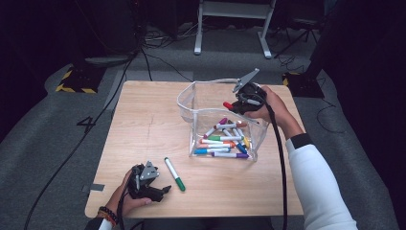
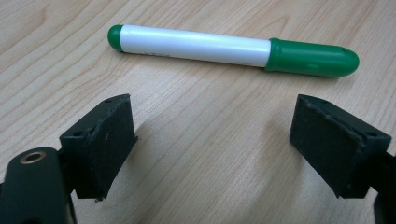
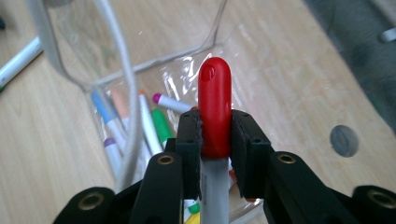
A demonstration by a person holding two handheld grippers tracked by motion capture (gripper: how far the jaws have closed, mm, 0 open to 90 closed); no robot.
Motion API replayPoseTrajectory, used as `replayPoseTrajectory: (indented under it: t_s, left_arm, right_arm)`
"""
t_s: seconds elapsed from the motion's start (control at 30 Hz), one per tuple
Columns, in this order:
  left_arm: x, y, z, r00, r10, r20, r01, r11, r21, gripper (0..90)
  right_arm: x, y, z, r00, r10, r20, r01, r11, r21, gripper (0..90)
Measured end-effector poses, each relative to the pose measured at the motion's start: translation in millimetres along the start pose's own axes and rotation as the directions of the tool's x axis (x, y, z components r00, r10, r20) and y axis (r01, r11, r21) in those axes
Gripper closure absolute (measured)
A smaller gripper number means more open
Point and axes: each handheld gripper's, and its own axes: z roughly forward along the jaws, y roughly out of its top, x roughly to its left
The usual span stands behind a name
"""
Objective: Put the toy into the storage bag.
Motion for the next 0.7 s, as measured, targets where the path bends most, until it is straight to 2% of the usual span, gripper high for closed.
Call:
replayPoseTrajectory:
  t_s: [0.17, 0.33, 0.4, 0.43, 0.5, 0.63, 0.7]
  left_arm:
    - [-0.1, 0.0, 0.0, 1.0, -0.001, -0.001, 0.001, 1.0, 0.0, 14.4]
    - [-0.1, 0.0, 0.0, 1.0, -0.001, -0.001, 0.001, 1.0, 0.0, 14.4]
    - [-0.1, 0.0, 0.0, 1.0, -0.001, -0.001, 0.001, 1.0, 0.0, 14.4]
    - [-0.1, 0.0, 0.0, 1.0, 0.0, -0.001, 0.0, 1.0, 0.0, 14.3]
    - [-0.1, 0.0, 0.0, 1.0, 0.0, -0.001, 0.0, 1.0, 0.0, 14.3]
    - [-0.1, 0.0, 0.0, 1.0, 0.0, -0.001, 0.0, 1.0, 0.0, 14.4]
    - [-0.1, 0.0, 0.0, 1.0, 0.0, -0.001, 0.0, 1.0, 0.0, 14.4]
  right_arm:
    - [9.4, 4.2, 7.2, 0.9949, -0.048, -0.088, 0.055, 0.995, 0.087, 74.3]
    - [15.4, 6.3, 9.5, 0.9873, -0.071, -0.143, 0.089, 0.988, 0.123, 74.0]
    - [17.0, 7.0, 10.1, 0.9885, -0.071, -0.133, 0.089, 0.987, 0.133, 71.8]
    - [16.8, 7.3, 10.5, 0.9901, -0.078, -0.117, 0.093, 0.987, 0.131, 66.0]
    - [15.7, 6.7, 9.9, 0.9934, -0.063, -0.096, 0.074, 0.989, 0.125, 62.8]
    - [13.4, 4.7, 3.0, 0.9981, -0.04, -0.048, 0.043, 0.996, 0.078, 54.8]
    - [14.1, 2.8, -3.0, 0.999, -0.035, -0.026, 0.036, 0.999, 0.033, 50.6]
